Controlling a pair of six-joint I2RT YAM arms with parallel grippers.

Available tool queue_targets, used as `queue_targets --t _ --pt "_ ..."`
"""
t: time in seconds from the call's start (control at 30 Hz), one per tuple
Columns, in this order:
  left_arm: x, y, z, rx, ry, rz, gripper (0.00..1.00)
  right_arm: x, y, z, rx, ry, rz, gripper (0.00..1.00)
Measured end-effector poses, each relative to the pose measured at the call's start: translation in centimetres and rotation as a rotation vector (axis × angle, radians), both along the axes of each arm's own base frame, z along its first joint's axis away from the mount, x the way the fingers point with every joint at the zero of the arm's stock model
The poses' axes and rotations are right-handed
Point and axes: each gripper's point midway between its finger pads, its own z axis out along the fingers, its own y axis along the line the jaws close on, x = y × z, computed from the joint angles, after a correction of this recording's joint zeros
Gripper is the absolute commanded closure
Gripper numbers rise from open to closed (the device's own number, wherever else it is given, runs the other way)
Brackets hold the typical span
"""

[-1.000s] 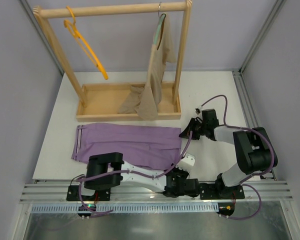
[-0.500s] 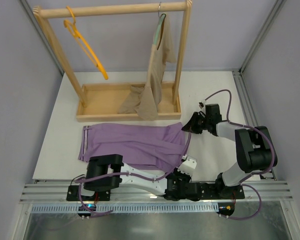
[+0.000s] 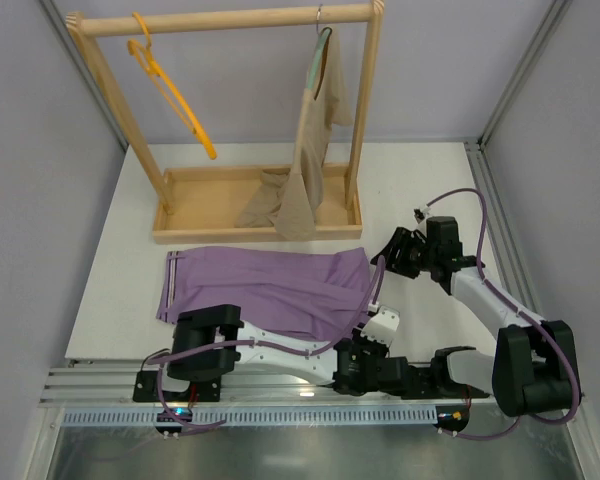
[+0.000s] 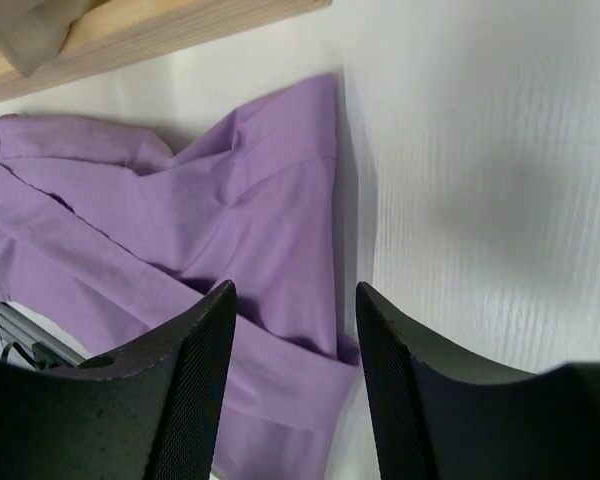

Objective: Place the trousers on the hanger
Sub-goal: Fold the trousers

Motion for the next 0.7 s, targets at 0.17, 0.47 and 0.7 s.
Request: queue_targets --t 0.17,0.47,0.7 --pt "2.0 -0.4 2.9 -0.054 0.039 0.002 0.46 -3.0 -0.7 -0.5 -0.017 0.026 -0.018 0.44" --pt "10.9 6.4 11.0 -0.147 0.093 0.202 0.44 -6.8 -1.4 -3.5 -0.021 0.127 -0.071 0.45" --pt "15.9 21.4 13.7 -0.210 0.079 0.516 0.36 -7.9 -0.7 -5.0 0.025 0.161 -0.064 0.45"
